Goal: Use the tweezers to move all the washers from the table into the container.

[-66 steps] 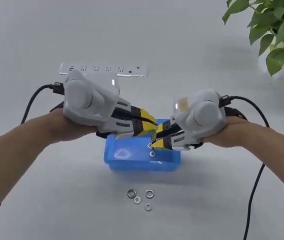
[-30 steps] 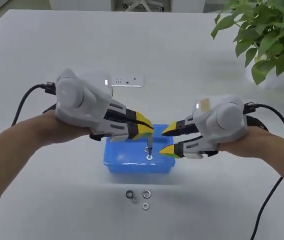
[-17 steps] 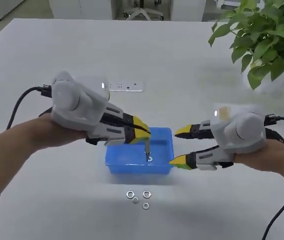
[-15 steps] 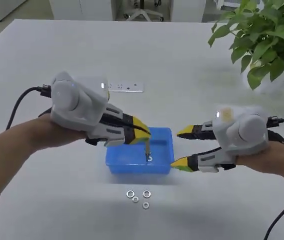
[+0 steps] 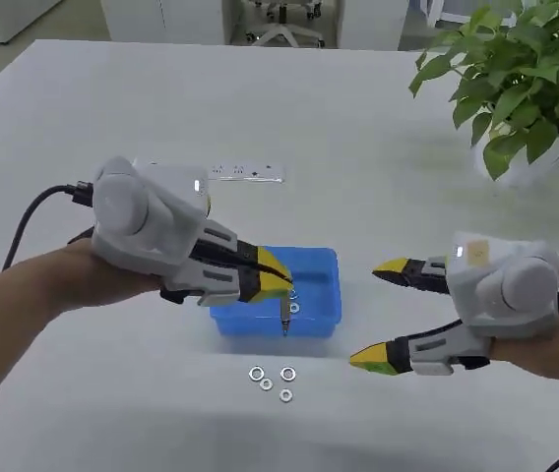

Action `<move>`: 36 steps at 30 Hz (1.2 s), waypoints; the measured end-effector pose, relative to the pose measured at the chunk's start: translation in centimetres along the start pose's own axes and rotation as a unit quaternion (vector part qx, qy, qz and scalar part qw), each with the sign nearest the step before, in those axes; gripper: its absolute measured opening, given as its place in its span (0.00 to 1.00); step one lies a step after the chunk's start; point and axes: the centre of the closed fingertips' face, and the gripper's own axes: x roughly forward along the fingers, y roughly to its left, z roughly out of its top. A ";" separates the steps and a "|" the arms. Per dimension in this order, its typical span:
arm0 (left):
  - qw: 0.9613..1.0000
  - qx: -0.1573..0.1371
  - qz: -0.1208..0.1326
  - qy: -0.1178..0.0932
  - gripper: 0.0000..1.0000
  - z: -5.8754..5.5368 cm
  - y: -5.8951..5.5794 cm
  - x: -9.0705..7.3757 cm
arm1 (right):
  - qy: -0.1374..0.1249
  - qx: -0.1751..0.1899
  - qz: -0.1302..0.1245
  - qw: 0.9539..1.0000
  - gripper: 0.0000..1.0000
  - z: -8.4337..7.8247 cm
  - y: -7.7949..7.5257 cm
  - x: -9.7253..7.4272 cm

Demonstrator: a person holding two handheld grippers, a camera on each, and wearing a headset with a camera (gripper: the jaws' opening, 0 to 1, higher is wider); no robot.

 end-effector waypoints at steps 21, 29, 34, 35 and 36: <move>1.000 -0.002 -0.010 -0.003 0.05 -1.4 -2.3 1.2 | -0.002 0.019 0.005 1.000 0.94 -1.1 2.3 0.3; 1.000 -0.002 -0.011 -0.007 0.05 -1.7 -2.5 1.7 | 0.001 0.020 0.017 1.000 0.92 -1.3 3.2 0.7; 1.000 -0.001 -0.015 -0.003 0.05 -2.1 -2.7 2.2 | 0.001 0.023 0.020 1.000 0.92 -1.3 3.6 1.0; 1.000 -0.001 -0.016 -0.002 0.05 -2.2 -2.7 2.2 | 0.001 0.023 0.020 1.000 0.91 -1.4 3.7 1.0; 1.000 0.000 -0.017 0.000 0.05 -2.3 -2.7 2.3 | 0.001 0.023 0.022 0.999 0.91 -1.4 3.7 1.1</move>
